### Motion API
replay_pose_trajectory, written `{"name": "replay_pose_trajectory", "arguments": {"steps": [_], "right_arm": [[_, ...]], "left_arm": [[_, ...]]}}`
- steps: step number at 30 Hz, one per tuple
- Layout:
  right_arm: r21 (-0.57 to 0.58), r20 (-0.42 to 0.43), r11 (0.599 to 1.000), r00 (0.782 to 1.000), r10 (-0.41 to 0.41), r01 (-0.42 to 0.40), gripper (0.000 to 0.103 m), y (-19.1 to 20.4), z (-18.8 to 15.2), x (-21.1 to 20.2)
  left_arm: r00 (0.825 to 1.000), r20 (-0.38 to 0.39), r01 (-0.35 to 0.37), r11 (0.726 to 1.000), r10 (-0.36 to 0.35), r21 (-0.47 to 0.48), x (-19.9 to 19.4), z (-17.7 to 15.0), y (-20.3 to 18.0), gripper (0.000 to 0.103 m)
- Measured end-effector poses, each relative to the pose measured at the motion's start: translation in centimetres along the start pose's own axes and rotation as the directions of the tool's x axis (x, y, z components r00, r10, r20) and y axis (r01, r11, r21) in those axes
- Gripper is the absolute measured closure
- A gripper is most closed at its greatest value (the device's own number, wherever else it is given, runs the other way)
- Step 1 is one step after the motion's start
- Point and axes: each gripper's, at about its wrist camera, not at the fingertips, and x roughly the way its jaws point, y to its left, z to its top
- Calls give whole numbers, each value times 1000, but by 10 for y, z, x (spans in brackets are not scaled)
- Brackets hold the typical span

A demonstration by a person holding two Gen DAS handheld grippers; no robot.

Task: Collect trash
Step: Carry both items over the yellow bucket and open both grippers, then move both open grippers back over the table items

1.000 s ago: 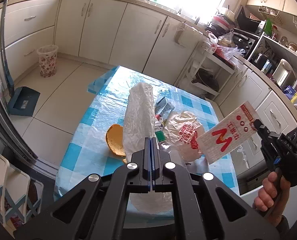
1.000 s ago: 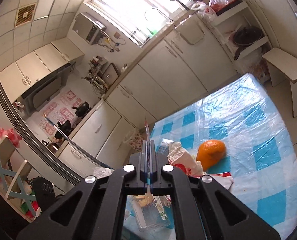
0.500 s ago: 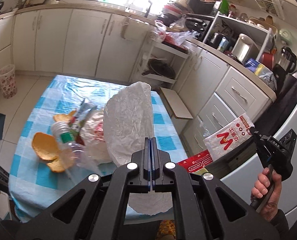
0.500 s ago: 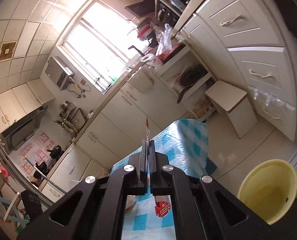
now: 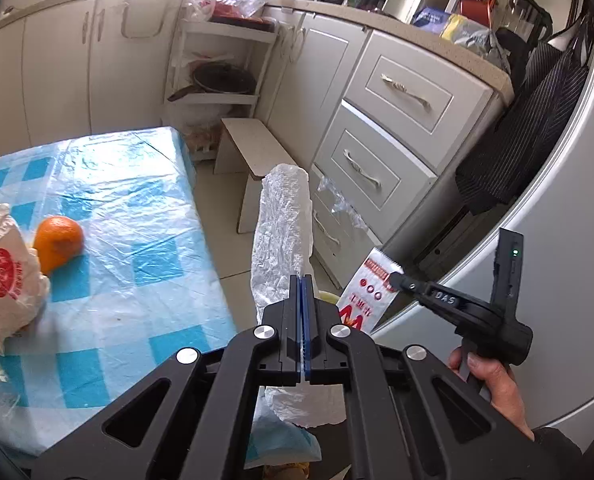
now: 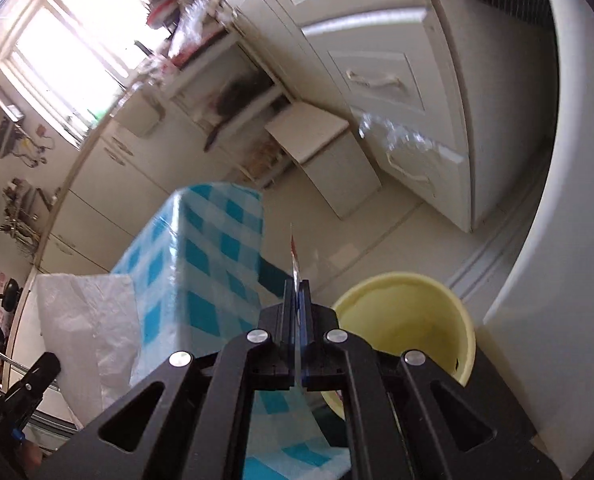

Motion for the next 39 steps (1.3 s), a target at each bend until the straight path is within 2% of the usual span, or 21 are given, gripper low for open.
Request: {"name": "replay_pose_trajectory", "arguments": {"steps": [1, 2, 3, 7, 8, 12, 15, 16, 18, 19, 20, 24, 28, 35, 39], "right_arm": [[16, -38, 999, 999, -34, 35, 86, -3, 0, 8], [28, -56, 998, 996, -63, 65, 67, -3, 0, 12], [39, -48, 997, 996, -68, 70, 58, -3, 1, 9], [27, 58, 1000, 998, -7, 6, 50, 12, 7, -23], [14, 95, 1000, 995, 12, -14, 43, 14, 7, -35], [-81, 239, 995, 969, 69, -51, 29, 42, 13, -71], [-126, 287, 990, 953, 96, -61, 28, 54, 17, -80], [-126, 290, 990, 952, 102, -68, 28, 54, 18, -81], [-106, 294, 991, 949, 115, -87, 28, 52, 22, -83], [-94, 292, 991, 949, 117, -94, 28, 51, 23, -82], [-86, 288, 991, 950, 121, -101, 28, 50, 25, -80], [-71, 289, 990, 948, 136, -120, 28, 55, 27, -81], [-82, 289, 987, 944, 159, -141, 28, 67, 27, -81], [-68, 314, 985, 933, 174, -161, 25, 74, 26, -85], [-52, 301, 986, 938, 169, -160, 25, 70, 26, -81]], "left_arm": [[1000, -18, -2, 1000, 2, 3, 13, -1, -5, 102], [999, -37, -7, 1000, 7, 6, 26, -3, -9, 102], [999, -53, -10, 1000, 10, 8, 36, -5, -12, 102], [994, -109, -21, 1000, 23, 17, 74, -15, -24, 102], [992, -120, -22, 1000, 24, 18, 83, -17, -27, 102], [989, -149, -23, 999, 27, 29, 115, -23, -45, 102], [982, -183, -45, 998, 51, 36, 144, -30, -54, 99], [977, -207, -39, 999, 45, 33, 154, -33, -54, 93], [969, -238, -62, 998, 67, 29, 171, -36, -56, 73], [968, -240, -73, 997, 79, 31, 175, -38, -56, 60], [967, -241, -79, 996, 85, 34, 179, -38, -56, 54], [968, -236, -78, 997, 82, 27, 173, -36, -53, 52], [975, -204, -84, 996, 88, 25, 146, -27, -40, 44], [985, -114, -138, 988, 130, -66, 82, 6, 20, 36], [983, -98, -164, 982, 155, -92, 53, 3, 47, 35]]}}
